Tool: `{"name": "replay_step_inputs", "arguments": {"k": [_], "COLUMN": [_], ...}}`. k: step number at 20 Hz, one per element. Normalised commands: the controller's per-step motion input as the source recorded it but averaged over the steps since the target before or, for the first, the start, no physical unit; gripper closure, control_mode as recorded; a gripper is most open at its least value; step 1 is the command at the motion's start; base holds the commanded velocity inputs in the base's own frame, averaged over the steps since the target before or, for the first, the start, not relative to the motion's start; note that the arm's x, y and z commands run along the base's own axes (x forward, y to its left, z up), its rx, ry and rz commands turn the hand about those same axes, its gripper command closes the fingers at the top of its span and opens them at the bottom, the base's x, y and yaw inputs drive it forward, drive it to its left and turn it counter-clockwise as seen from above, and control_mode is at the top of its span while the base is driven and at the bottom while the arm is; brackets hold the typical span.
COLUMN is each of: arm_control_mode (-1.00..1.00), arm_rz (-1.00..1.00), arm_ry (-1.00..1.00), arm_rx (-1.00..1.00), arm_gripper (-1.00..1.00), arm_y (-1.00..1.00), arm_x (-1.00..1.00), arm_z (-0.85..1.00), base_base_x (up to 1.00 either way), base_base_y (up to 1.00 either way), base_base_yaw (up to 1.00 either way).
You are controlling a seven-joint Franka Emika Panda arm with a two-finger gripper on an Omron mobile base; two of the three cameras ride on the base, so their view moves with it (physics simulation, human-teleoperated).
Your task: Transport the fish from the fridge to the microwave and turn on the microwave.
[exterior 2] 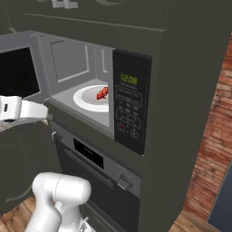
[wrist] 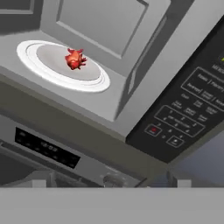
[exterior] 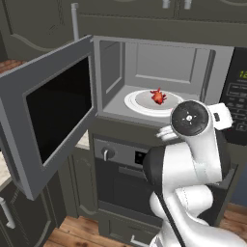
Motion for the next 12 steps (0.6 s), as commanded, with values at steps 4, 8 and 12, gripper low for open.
{"name": "replay_step_inputs", "arguments": {"k": [4,8,12], "arm_control_mode": [-1.0,-1.0,-1.0], "arm_rz": [0.15,0.16,0.12], "arm_ry": [0.0,0.0,0.02], "arm_rx": [-0.15,-0.29,-0.32], "arm_gripper": [-1.0,-1.0,-1.0], "arm_y": [0.14,0.4,0.49], "arm_x": [-0.75,-0.47,-0.26], "arm_z": [-0.19,-0.12,-0.06], "base_base_x": [0.0,0.0,0.0], "base_base_y": [0.0,0.0,0.0], "base_base_yaw": [0.0,0.0,0.0]}}
